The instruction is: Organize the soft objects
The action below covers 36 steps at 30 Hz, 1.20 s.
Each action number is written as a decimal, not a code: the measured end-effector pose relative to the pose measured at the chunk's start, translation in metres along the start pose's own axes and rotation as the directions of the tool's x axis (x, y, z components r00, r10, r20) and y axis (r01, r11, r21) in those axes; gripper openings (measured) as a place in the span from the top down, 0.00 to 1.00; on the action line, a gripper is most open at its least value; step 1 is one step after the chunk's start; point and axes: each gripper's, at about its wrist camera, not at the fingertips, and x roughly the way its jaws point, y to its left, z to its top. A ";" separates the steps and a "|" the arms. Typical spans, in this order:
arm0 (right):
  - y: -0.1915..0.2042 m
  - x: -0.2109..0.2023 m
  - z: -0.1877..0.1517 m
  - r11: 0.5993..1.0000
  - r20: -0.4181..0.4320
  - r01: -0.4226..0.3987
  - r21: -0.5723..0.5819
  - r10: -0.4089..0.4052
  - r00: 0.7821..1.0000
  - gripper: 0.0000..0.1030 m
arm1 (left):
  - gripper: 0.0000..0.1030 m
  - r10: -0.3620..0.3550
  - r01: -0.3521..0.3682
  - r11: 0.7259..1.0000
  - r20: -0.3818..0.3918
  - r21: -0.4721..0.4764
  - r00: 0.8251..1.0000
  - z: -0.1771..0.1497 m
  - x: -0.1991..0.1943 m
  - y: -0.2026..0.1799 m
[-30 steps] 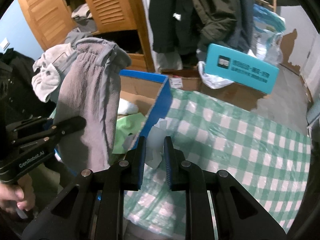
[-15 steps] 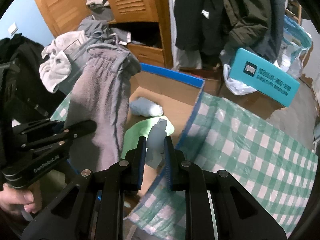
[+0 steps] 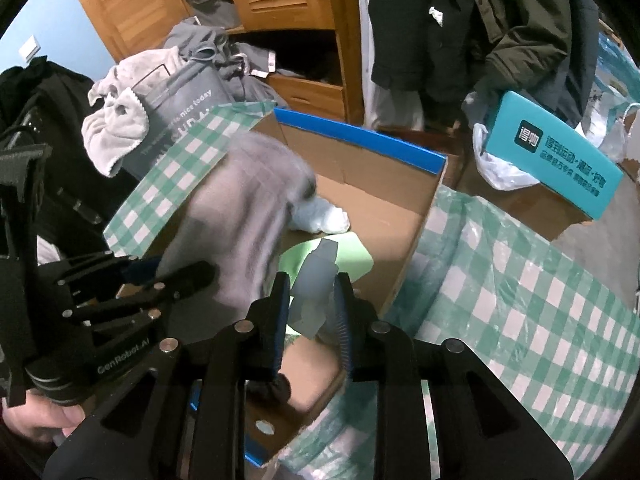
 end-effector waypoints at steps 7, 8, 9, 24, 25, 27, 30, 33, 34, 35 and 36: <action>-0.002 -0.005 0.001 1.000 0.015 0.001 0.004 -0.001 1.000 0.61 | 0.54 0.028 -0.028 1.000 0.023 0.011 0.999 0.002 -0.008 0.000; -0.002 -0.007 0.001 1.000 0.021 0.002 0.006 -0.002 1.000 0.56 | 0.53 0.027 -0.027 1.000 0.024 0.011 0.999 0.003 -0.010 0.000; -0.004 -0.010 0.001 1.000 0.027 0.004 0.010 -0.004 1.000 0.51 | 0.53 0.024 -0.024 1.000 0.025 0.010 0.999 0.003 -0.011 -0.001; -0.021 -0.054 -0.007 0.998 0.097 0.035 0.061 -0.040 0.994 0.44 | 0.22 0.023 -0.029 0.998 0.109 0.051 0.994 -0.001 -0.049 -0.023; -0.022 -0.056 -0.008 0.997 0.099 0.039 0.063 -0.045 0.994 0.44 | 0.22 0.029 -0.035 0.998 0.111 0.056 0.993 -0.002 -0.050 -0.026; -0.024 -0.061 -0.011 0.997 0.104 0.045 0.064 -0.051 0.993 0.44 | 0.21 0.042 -0.049 0.997 0.110 0.062 0.993 -0.003 -0.052 -0.031; -0.027 -0.068 -0.017 0.996 0.108 0.060 0.061 -0.066 0.992 0.44 | 0.17 0.051 -0.058 0.996 0.106 0.071 0.993 -0.003 -0.053 -0.037; -0.032 -0.077 -0.024 0.996 0.118 0.064 0.067 -0.072 0.990 0.44 | 0.17 0.056 -0.064 0.995 0.109 0.078 0.993 -0.004 -0.055 -0.042; -0.035 -0.080 -0.027 0.995 0.120 0.065 0.072 -0.073 0.990 0.44 | 0.17 0.057 -0.065 0.995 0.108 0.078 0.992 -0.004 -0.056 -0.042; -0.036 -0.082 -0.029 0.995 0.122 0.066 0.076 -0.075 0.990 0.44 | 0.17 0.056 -0.065 0.995 0.108 0.077 0.993 -0.004 -0.056 -0.043; -0.038 -0.084 -0.031 0.994 0.125 0.069 0.081 -0.079 0.989 0.44 | 0.17 0.056 -0.065 0.995 0.109 0.075 0.992 -0.004 -0.057 -0.043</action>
